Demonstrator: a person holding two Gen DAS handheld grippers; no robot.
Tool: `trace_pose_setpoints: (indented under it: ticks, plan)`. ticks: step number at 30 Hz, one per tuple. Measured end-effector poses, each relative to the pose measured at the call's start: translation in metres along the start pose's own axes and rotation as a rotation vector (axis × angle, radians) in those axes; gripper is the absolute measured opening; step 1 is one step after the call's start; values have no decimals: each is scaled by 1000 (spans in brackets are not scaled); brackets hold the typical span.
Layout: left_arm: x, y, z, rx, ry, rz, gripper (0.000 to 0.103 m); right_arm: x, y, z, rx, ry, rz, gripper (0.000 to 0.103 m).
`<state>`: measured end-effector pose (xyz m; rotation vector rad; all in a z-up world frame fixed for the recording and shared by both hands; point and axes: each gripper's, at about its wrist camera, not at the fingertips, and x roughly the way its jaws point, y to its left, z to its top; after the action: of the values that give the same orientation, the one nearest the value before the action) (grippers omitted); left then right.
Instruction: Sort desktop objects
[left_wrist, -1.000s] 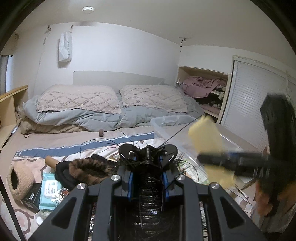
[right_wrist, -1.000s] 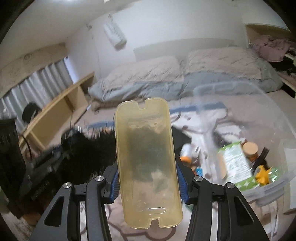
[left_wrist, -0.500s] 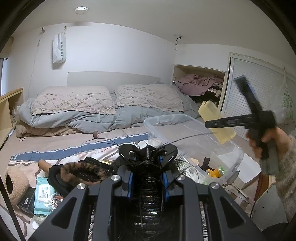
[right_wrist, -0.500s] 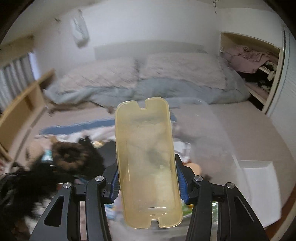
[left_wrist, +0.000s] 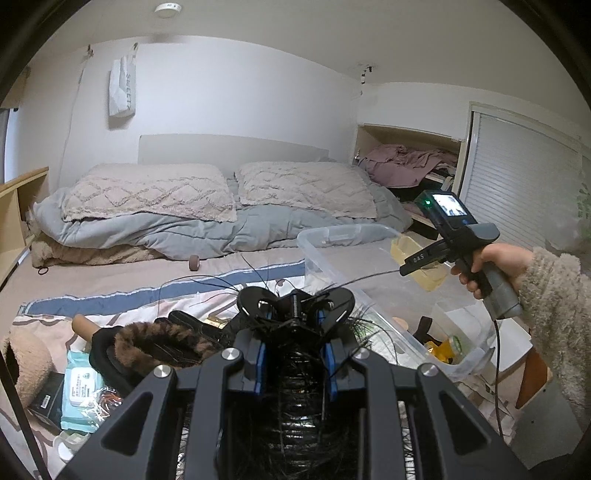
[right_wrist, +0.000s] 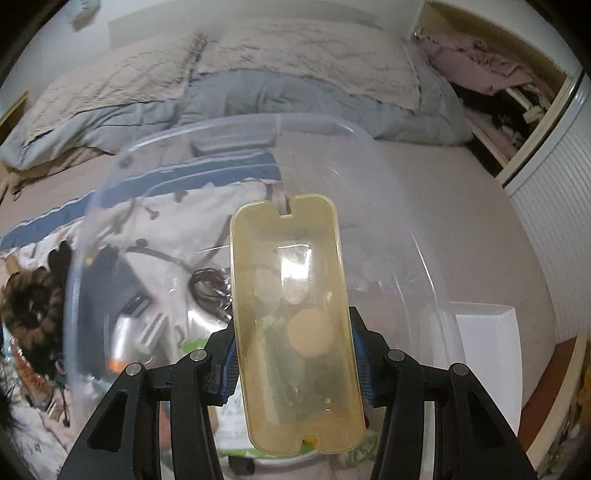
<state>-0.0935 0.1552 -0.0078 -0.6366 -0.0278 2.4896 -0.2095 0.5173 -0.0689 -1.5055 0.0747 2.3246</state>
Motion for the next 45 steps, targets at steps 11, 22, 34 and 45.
trace_pose_setpoints:
  ticks: [11,22,34,45]
  plan:
    - [31,-1,-3,-18,50,-9,24,34,-6,0,-56,113,-11,100]
    - [30,-24,10,6,56,-74,24,-57,-3,-37,30,-124,129,100]
    - [58,-67,44,44,51,-126,24,-126,14,-110,79,-316,222,100]
    - [155,-113,105,120,89,-193,24,-114,-6,-128,155,-393,248,100]
